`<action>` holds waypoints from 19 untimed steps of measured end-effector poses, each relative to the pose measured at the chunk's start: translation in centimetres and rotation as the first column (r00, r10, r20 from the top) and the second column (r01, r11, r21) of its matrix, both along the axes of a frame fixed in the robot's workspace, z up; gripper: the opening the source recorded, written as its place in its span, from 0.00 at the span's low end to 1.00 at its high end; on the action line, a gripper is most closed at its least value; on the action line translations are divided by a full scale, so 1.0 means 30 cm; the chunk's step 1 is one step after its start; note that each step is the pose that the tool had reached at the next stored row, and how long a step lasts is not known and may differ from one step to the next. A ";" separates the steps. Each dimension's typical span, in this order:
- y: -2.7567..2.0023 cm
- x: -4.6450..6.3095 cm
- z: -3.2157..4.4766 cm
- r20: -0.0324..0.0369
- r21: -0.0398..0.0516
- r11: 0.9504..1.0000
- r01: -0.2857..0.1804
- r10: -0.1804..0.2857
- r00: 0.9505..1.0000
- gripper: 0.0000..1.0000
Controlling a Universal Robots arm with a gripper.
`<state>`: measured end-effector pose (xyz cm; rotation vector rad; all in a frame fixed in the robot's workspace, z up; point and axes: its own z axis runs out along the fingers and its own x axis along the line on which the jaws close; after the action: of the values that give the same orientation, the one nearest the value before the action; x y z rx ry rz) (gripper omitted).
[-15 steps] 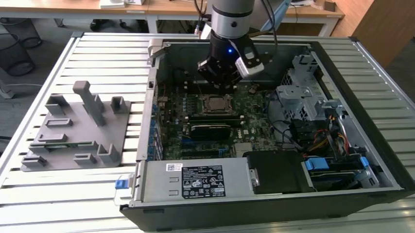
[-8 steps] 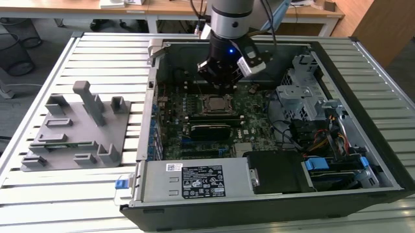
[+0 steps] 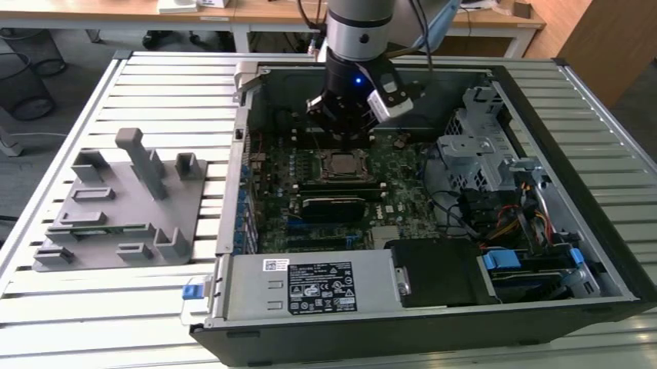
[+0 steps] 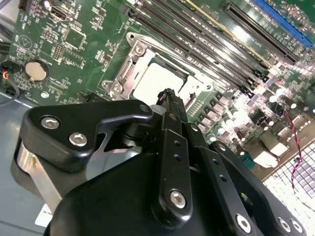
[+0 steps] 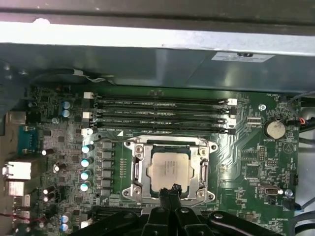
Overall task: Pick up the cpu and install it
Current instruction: 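Install the first cpu locking lever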
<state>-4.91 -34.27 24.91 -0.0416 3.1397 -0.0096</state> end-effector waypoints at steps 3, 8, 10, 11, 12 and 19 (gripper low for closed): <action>0.000 -0.014 0.002 -0.001 0.001 1.000 0.001 -0.001 1.000 0.11; 0.001 -0.051 0.002 -0.002 0.001 1.000 0.001 -0.001 1.000 0.11; 0.002 -0.066 0.002 -0.001 0.001 1.000 0.001 -0.001 1.000 0.11; 0.002 -0.072 0.003 -0.002 0.001 1.000 0.001 -0.001 1.000 0.11; 0.003 -0.077 0.004 -0.002 0.001 1.000 0.001 -0.001 1.000 0.11; 0.013 -0.107 0.020 0.001 0.001 1.000 0.001 -0.001 1.000 0.11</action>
<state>-8.12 -33.89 25.53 -0.0398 3.1384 -0.0082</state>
